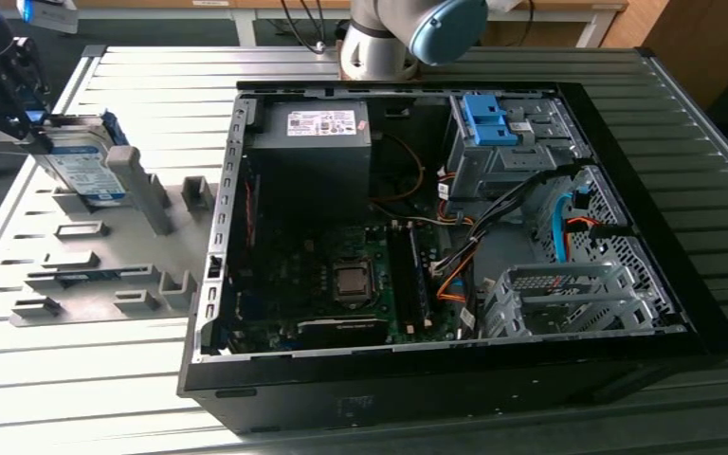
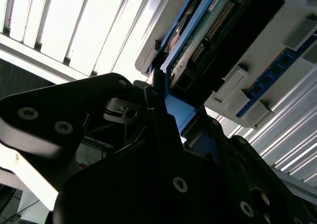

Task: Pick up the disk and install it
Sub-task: 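Pick up the disk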

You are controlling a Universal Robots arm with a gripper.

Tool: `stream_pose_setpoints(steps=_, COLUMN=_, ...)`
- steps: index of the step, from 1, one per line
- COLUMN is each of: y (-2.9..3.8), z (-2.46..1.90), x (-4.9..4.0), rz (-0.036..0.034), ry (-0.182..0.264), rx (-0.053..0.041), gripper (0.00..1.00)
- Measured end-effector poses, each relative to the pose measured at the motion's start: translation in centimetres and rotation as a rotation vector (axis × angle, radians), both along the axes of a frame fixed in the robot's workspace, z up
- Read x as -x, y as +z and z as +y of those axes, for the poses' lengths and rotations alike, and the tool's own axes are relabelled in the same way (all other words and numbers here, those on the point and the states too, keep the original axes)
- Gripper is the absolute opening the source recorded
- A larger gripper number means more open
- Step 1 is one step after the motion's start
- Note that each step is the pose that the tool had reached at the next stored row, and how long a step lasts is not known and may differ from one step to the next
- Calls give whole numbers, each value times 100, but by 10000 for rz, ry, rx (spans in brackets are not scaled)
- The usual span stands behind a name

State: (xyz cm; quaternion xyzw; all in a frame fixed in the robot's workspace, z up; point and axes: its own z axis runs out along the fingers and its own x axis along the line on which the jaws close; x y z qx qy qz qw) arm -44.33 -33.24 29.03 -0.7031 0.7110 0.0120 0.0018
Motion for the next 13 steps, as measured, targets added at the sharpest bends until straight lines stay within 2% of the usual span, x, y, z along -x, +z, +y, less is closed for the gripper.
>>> stream_pose_setpoints(steps=13, y=97, z=0, x=0, rz=-1, ry=0, rx=0, gripper=37)
